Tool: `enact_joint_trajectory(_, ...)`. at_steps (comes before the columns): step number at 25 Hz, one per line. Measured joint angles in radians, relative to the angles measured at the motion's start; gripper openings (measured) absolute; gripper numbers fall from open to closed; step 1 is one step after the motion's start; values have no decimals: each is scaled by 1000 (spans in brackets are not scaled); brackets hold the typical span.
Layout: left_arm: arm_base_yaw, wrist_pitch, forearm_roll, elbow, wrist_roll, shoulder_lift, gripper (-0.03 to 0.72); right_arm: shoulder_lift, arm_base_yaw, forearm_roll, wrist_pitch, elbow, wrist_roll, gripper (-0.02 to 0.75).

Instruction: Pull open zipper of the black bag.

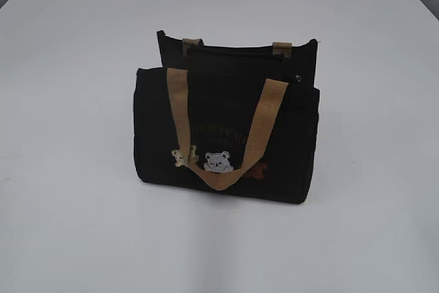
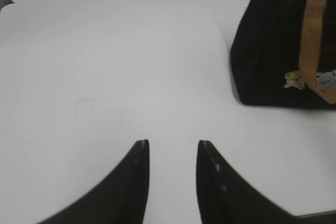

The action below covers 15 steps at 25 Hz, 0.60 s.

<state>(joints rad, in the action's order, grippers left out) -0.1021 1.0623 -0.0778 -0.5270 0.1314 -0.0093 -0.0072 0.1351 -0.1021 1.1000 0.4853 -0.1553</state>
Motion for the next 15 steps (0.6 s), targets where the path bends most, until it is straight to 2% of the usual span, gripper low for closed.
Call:
enact_joint_trajectory(4, 52, 0, 0, 0, 0, 0, 233, 0, -66, -1, 0, 0, 0, 274)
enact_joint_trajectory(15, 55, 0, -1, 0, 0, 0, 238, 0, -70, -3, 0, 0, 0, 274)
